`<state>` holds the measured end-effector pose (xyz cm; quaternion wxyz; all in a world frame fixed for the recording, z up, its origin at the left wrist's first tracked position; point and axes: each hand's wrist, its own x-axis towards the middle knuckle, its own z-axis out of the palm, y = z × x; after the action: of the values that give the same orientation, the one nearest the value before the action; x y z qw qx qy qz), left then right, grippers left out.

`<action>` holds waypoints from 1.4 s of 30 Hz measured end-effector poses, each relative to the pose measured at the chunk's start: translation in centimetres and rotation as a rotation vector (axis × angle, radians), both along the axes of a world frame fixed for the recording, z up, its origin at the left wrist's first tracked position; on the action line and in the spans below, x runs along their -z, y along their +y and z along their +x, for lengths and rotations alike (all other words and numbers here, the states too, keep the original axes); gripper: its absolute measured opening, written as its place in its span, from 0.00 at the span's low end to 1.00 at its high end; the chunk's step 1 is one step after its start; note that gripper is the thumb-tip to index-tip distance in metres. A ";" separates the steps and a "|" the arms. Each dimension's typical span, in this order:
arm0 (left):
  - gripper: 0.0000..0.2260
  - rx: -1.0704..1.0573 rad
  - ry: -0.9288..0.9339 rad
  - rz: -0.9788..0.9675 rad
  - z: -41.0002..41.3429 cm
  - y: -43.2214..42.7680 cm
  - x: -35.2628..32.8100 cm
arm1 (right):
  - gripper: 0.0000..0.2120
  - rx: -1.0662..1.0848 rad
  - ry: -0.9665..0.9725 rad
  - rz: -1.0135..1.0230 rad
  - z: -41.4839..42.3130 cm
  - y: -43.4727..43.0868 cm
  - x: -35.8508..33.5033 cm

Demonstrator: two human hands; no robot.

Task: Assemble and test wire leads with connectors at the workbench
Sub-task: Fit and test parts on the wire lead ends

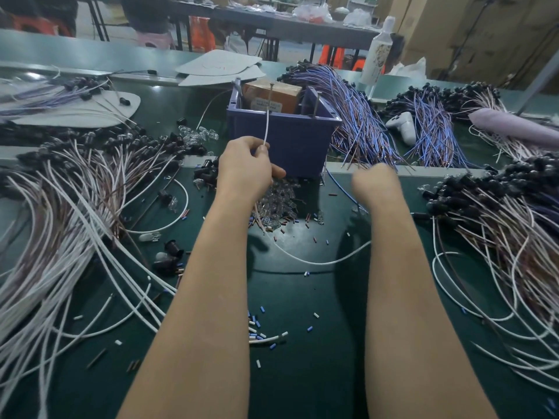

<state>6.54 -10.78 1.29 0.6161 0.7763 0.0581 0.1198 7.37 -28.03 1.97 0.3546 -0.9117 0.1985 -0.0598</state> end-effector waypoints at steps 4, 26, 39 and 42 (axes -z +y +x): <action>0.07 -0.002 0.015 0.016 0.0 0.1 -0.2 | 0.10 0.025 0.131 0.003 -0.6 -1.1 0.7; 0.08 -0.080 -0.084 0.014 -0.6 1.4 -2.6 | 0.07 -0.277 -0.233 1.137 -0.8 6.5 0.3; 0.09 -0.099 -0.007 -0.179 -0.7 0.4 -1.6 | 0.09 -0.115 -0.550 0.595 0.4 4.3 2.1; 0.09 -0.096 -0.007 -0.175 -0.8 0.4 -1.6 | 0.12 -0.138 -0.552 0.582 0.5 4.2 2.0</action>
<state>5.71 -10.35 2.92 0.6755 0.7153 0.1033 0.1462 7.85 -23.87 -0.06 0.6411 -0.7341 0.0426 -0.2197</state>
